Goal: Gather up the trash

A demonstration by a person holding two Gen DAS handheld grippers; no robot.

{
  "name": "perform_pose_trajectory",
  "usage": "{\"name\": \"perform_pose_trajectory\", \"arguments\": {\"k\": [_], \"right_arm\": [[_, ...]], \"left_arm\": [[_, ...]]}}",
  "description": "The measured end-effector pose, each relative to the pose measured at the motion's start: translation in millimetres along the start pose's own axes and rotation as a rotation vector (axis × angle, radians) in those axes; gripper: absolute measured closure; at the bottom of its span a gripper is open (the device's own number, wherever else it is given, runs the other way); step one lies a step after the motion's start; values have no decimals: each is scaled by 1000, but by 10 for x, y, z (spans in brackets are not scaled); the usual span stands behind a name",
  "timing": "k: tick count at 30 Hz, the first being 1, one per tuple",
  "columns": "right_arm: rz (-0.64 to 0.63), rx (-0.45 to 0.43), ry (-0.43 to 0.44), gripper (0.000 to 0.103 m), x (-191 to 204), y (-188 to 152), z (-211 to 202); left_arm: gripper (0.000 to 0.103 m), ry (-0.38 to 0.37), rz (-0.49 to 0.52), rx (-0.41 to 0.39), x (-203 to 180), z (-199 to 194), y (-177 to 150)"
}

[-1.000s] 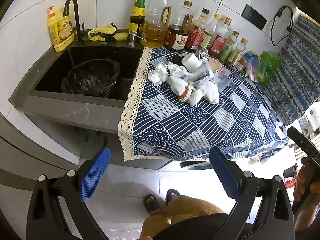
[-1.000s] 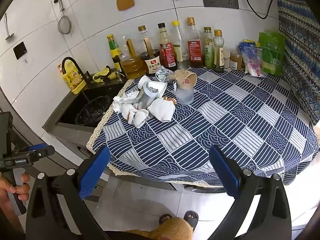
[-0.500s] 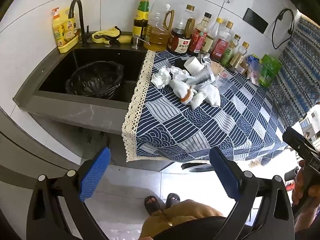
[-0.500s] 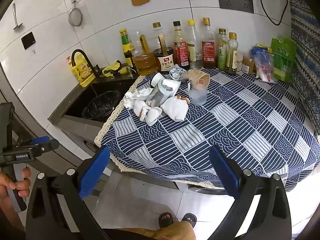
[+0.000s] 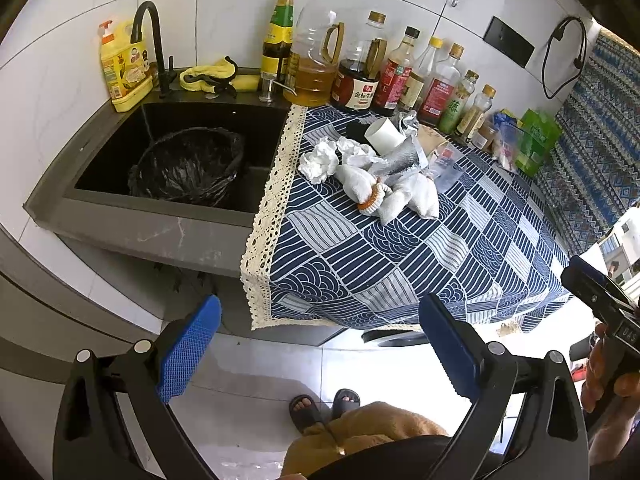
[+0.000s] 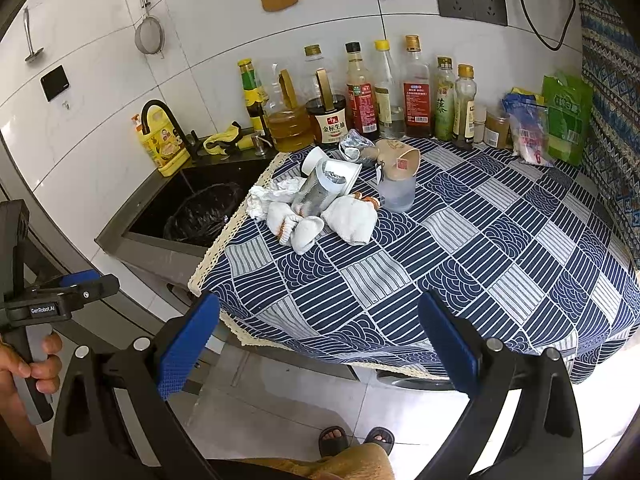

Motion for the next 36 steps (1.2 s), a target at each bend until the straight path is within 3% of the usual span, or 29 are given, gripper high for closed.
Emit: {"name": "perform_pose_trajectory", "arguments": {"k": [36], "right_arm": [[9,4,14,5,-87,3,43]], "left_arm": [[7,6,7,1,-92,36,4]]}}
Point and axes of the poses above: each gripper's, at about its wrist camera, not at the fingertips, and z roughly the way its jaws point, x to its left, y to its top, the point moved 4 cm from there along z, roughly the way its jaws point, and after that the axes turned 4 degrees about -y, right-handed, at the moved point
